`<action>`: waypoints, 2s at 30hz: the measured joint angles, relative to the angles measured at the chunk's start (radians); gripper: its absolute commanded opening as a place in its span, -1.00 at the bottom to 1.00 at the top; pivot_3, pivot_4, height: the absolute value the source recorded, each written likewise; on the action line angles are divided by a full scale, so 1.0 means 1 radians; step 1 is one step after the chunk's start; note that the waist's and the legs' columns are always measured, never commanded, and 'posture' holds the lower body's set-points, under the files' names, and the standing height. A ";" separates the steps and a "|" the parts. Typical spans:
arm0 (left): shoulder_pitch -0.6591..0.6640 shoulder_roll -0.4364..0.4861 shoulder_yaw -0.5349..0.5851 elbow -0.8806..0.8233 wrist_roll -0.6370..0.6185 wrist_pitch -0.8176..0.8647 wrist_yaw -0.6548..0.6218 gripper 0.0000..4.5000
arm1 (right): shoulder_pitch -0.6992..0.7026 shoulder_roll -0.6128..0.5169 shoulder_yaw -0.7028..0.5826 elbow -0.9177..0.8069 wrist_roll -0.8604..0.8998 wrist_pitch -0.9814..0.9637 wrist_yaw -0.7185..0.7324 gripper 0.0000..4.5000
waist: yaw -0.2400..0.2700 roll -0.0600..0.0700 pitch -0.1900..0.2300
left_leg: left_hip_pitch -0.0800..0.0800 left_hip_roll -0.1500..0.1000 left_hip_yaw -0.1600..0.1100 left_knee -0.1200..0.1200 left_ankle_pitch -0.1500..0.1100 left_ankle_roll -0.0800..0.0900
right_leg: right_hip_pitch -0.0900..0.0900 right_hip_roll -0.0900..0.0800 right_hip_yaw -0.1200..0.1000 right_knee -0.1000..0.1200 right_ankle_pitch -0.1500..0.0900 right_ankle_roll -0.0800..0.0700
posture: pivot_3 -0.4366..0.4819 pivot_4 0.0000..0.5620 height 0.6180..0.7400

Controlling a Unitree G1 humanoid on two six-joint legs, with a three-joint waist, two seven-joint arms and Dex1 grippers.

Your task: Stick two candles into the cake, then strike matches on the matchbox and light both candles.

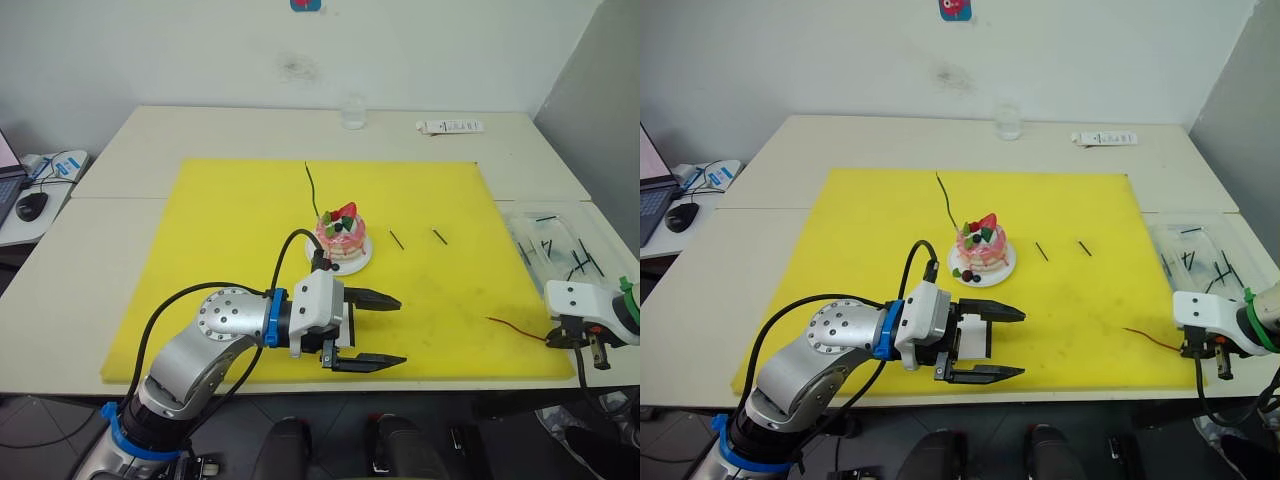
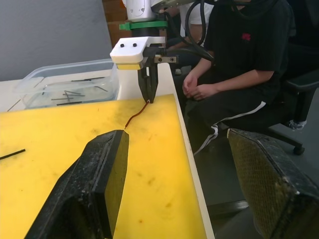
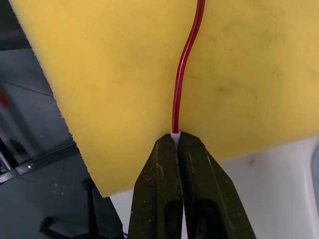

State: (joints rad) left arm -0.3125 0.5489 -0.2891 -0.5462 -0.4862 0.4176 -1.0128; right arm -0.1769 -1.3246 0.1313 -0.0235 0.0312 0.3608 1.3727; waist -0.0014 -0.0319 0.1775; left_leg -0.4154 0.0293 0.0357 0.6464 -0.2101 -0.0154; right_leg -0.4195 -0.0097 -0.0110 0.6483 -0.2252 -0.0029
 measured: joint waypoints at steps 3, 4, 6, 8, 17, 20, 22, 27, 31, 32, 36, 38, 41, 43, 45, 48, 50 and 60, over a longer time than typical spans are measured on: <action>0.000 -0.001 0.000 0.000 0.000 -0.004 0.000 0.58 | 0.000 0.003 0.000 -0.001 0.000 0.002 0.000 -0.98 | 0.000 0.000 0.000 | 0.000 0.000 0.000 0.000 0.000 0.000 | 0.000 0.000 0.000 0.000 0.000 0.001 | -0.05 -0.47 1.00; 0.000 -0.001 0.000 0.000 0.000 -0.006 -0.001 0.58 | 0.000 0.003 0.000 -0.002 0.000 0.004 0.000 -0.98 | 0.000 0.000 0.000 | 0.000 0.000 0.000 0.000 0.000 0.000 | 0.000 0.000 0.000 0.000 0.000 0.001 | -0.05 -0.47 1.00; 0.000 -0.001 0.000 0.000 0.000 -0.008 -0.001 0.58 | 0.000 0.003 -0.001 -0.011 0.002 0.017 0.001 -0.98 | 0.000 0.000 0.000 | 0.000 0.000 0.000 0.000 0.000 0.000 | 0.000 0.000 0.000 0.000 0.000 0.001 | -0.05 -0.47 1.00; 0.000 0.000 0.000 0.000 0.000 -0.010 -0.002 0.58 | 0.000 0.004 -0.003 -0.025 0.014 0.035 0.001 -0.98 | 0.000 0.000 0.000 | 0.000 0.000 0.000 0.000 0.000 0.000 | 0.000 0.000 0.000 0.000 0.000 0.001 | -0.05 -0.47 1.00; 0.168 -0.003 0.140 -0.013 -0.025 -0.012 0.096 0.58 | -0.317 0.445 -0.124 -0.233 0.360 0.450 -0.173 -0.98 | -0.021 -0.002 0.001 | 0.003 0.002 -0.004 0.000 0.000 0.000 | -0.001 0.004 -0.001 0.008 0.002 0.003 | -0.05 -0.47 1.00; 0.221 -0.034 0.216 -0.032 -0.032 -0.002 0.194 0.58 | -0.354 0.656 -0.171 -0.257 0.421 0.482 -0.351 -0.98 | -0.011 -0.002 0.001 | 0.003 0.003 -0.004 0.000 0.000 0.000 | -0.001 0.004 -0.001 0.010 0.001 0.002 | -0.05 -0.47 1.00; 0.233 -0.047 0.249 -0.044 -0.047 0.016 0.246 0.58 | -0.359 0.758 -0.182 -0.259 0.424 0.479 -0.450 -0.98 | -0.001 -0.002 0.001 | 0.002 0.002 -0.003 0.001 0.000 0.000 | -0.001 0.003 0.000 0.010 0.001 0.002 | -0.05 -0.47 1.00; 0.211 -0.085 0.312 -0.044 -0.053 0.056 0.378 0.58 | -0.380 0.990 -0.175 -0.237 0.396 0.363 -0.676 -0.98 | 0.001 -0.002 0.001 | 0.001 0.000 -0.002 0.002 0.000 0.000 | -0.001 0.002 0.001 0.010 0.002 0.002 | -0.05 -0.47 1.00; 0.153 -0.085 0.333 -0.021 -0.053 0.077 0.421 0.58 | -0.393 1.078 -0.154 -0.185 0.340 0.264 -0.788 -0.98 | 0.000 -0.002 0.001 | 0.001 0.000 -0.002 0.002 0.000 0.000 | -0.001 0.002 0.001 0.010 0.002 0.002 | -0.05 -0.47 1.00; 0.138 -0.085 0.335 -0.013 -0.056 0.081 0.431 0.58 | -0.393 1.102 -0.149 -0.175 0.335 0.248 -0.811 -0.98 | -0.001 -0.002 0.001 | 0.001 0.001 -0.002 0.002 0.000 0.000 | -0.001 0.002 0.001 0.010 0.002 0.002 | -0.05 -0.47 1.00; 0.121 -0.080 0.338 0.006 -0.064 0.103 0.436 0.58 | -0.392 1.156 -0.134 -0.163 0.324 0.205 -0.866 -0.98 | -0.002 -0.002 0.001 | 0.001 0.002 -0.002 0.001 0.000 0.000 | -0.002 0.003 0.001 0.010 0.001 0.002 | -0.05 -0.47 1.00; 0.120 -0.072 0.338 0.009 -0.064 0.107 0.434 0.58 | -0.392 1.177 -0.125 -0.152 0.321 0.183 -0.880 -0.98 | -0.002 -0.002 0.001 | 0.001 0.002 -0.003 0.000 0.000 0.000 | -0.002 0.004 0.001 0.010 0.001 0.001 | -0.05 -0.47 1.00; 0.119 -0.066 0.339 0.011 -0.065 0.119 0.433 0.58 | -0.390 1.200 -0.103 -0.128 0.307 0.151 -0.894 -0.98 | -0.003 -0.002 0.001 | 0.002 0.003 -0.003 0.000 0.000 0.000 | -0.002 0.004 0.001 0.011 0.001 0.001 | -0.05 -0.47 1.00; 0.119 -0.062 0.344 0.013 -0.067 0.123 0.432 0.58 | -0.390 1.213 -0.097 -0.104 0.301 0.125 -0.897 -0.98 | -0.003 -0.002 0.001 | 0.002 0.003 -0.003 0.000 0.000 0.000 | -0.002 0.004 0.001 0.011 0.001 0.001 | -0.05 -0.47 1.00; 0.119 -0.060 0.349 0.014 -0.068 0.124 0.432 0.58 | -0.391 1.222 -0.091 -0.072 0.294 0.095 -0.903 -0.98 | -0.004 -0.002 0.001 | 0.002 0.003 -0.003 0.001 0.000 0.000 | -0.002 0.004 0.001 0.011 0.001 0.001 | -0.05 -0.47 1.00; 0.119 -0.059 0.351 0.014 -0.071 0.127 0.432 0.58 | -0.392 1.238 -0.090 -0.020 0.274 0.059 -0.921 -0.98 | -0.004 -0.002 0.001 | 0.002 0.003 -0.003 0.001 0.000 0.000 | -0.002 0.004 0.001 0.011 0.001 0.001 | -0.05 -0.47 1.00; 0.119 -0.058 0.352 0.014 -0.076 0.129 0.432 0.58 | -0.392 1.240 -0.090 0.000 0.265 0.046 -0.924 -0.98 | -0.004 -0.002 0.001 | 0.002 0.003 -0.003 0.000 0.000 0.000 | -0.002 0.004 0.001 0.011 0.001 0.001 | -0.05 -0.47 1.00; 0.123 -0.049 0.357 0.006 -0.088 0.143 0.435 0.58 | -0.392 1.254 -0.081 0.055 0.250 -0.001 -0.943 -0.98 | -0.004 -0.002 0.001 | 0.002 0.003 -0.003 0.000 0.000 0.000 | -0.002 0.004 0.001 0.011 0.000 0.000 | -0.05 -0.47 1.00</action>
State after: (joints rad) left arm -0.1892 0.4997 0.0680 -0.5400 -0.5739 0.5611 -0.5777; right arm -0.5692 -0.0701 0.0504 0.0312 0.2814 0.3598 0.4301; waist -0.0053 -0.0334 0.1781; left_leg -0.4135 0.0324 0.0327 0.6463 -0.2099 -0.0155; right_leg -0.4217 -0.0053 -0.0103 0.6593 -0.2250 -0.0033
